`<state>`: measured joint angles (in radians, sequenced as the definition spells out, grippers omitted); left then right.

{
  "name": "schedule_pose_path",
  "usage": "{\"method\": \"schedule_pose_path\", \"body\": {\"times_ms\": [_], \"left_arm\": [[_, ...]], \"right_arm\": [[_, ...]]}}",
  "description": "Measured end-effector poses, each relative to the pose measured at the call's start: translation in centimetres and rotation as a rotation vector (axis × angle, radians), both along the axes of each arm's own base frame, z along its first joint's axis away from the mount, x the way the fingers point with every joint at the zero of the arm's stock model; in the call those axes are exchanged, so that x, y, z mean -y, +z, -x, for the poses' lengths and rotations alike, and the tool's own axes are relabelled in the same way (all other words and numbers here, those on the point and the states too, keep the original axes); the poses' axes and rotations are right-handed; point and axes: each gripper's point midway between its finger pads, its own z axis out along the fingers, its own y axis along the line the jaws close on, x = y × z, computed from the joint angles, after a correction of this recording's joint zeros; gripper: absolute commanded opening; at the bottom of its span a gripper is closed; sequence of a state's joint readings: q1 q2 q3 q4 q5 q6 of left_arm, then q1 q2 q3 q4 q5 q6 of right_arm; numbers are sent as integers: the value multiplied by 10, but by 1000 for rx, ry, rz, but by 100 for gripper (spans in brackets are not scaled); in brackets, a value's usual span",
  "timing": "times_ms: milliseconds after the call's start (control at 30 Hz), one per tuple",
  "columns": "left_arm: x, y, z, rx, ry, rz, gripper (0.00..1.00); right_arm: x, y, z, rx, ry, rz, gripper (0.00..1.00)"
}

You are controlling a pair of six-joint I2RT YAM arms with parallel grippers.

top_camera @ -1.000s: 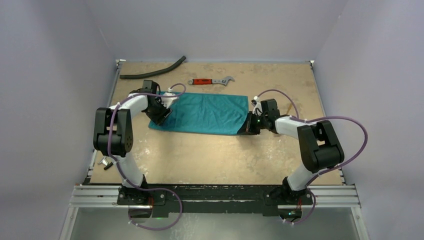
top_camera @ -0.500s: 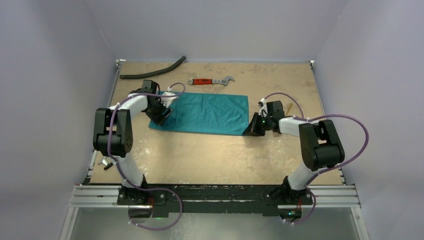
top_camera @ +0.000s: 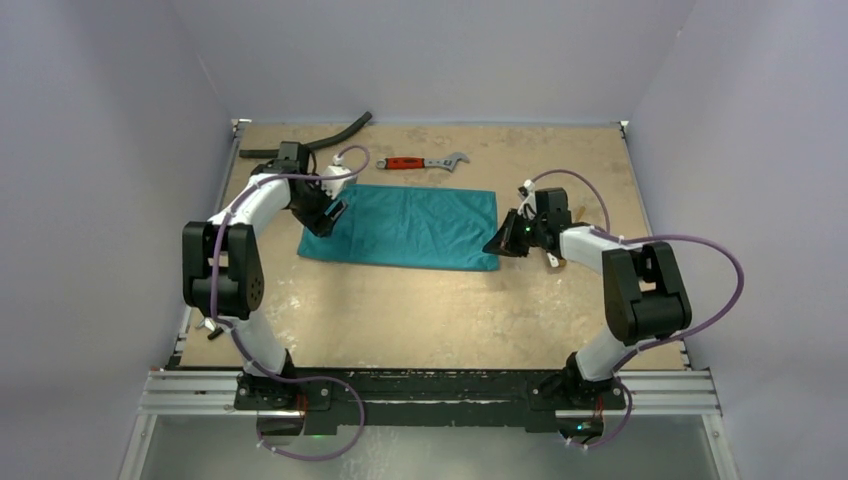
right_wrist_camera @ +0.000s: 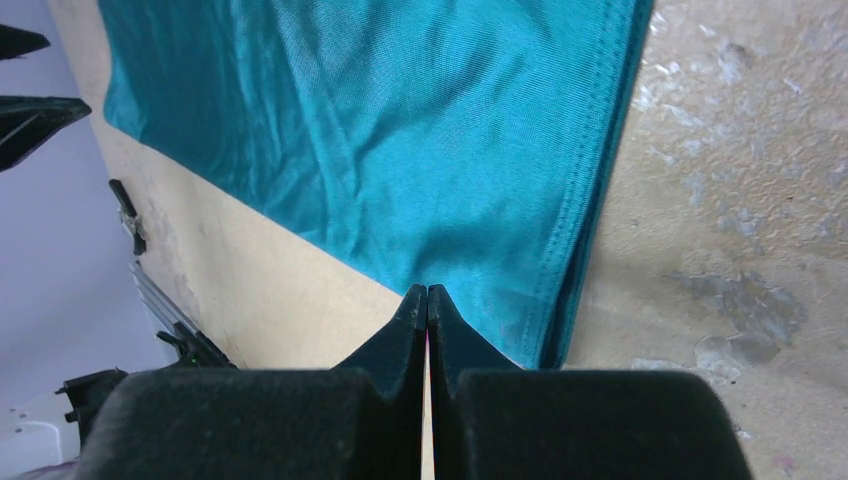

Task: Fold the napkin into a case and place the utensils inside
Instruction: Smooth out the rectangle-folded napkin at the center of the board.

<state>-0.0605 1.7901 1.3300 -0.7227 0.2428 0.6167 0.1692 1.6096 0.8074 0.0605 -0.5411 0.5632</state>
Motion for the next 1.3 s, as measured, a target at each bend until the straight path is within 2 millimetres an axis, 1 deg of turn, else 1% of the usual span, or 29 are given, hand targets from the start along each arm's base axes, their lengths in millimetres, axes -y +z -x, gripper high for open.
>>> {"method": "schedule_pose_path", "body": {"times_ms": [167, 267, 333, 467, 800, 933, 1067, 1100, 1133, 1200, 1267, 1300], "left_arm": [[-5, -25, 21, -78, -16, -24, 64], [-14, -40, 30, -129, -9, -48, 63], [-23, -44, 32, -144, 3, -64, 62], [-38, -45, 30, -137, 26, -92, 57], [-59, -46, 26, -114, 33, -145, 56], [-64, -54, 32, -122, 33, -173, 56], [-66, -54, 31, -108, 37, -184, 56], [-66, -54, 31, -106, 37, -185, 56], [-66, -54, 31, -104, 37, -185, 56], [-66, -54, 31, -102, 37, -183, 57], [-64, -54, 31, -103, 35, -175, 59], [-63, -54, 32, -105, 35, -169, 60]], "right_arm": [[2, -25, 3, -76, -17, 17, 0], [4, -33, 5, -98, -32, 31, 0], [6, -36, 6, -105, -38, 37, 0], [8, -40, 5, -111, -53, 54, 0], [8, -41, 5, -114, -66, 45, 0], [8, -41, 5, -114, -66, 45, 0], [8, -41, 5, -114, -67, 47, 0], [8, -41, 4, -115, -67, 49, 2], [9, -41, 4, -117, -69, 55, 9], [13, -39, 1, -117, -79, 83, 27], [19, -31, -5, -100, -99, 120, 41], [21, -25, -8, -84, -106, 132, 45]]}}
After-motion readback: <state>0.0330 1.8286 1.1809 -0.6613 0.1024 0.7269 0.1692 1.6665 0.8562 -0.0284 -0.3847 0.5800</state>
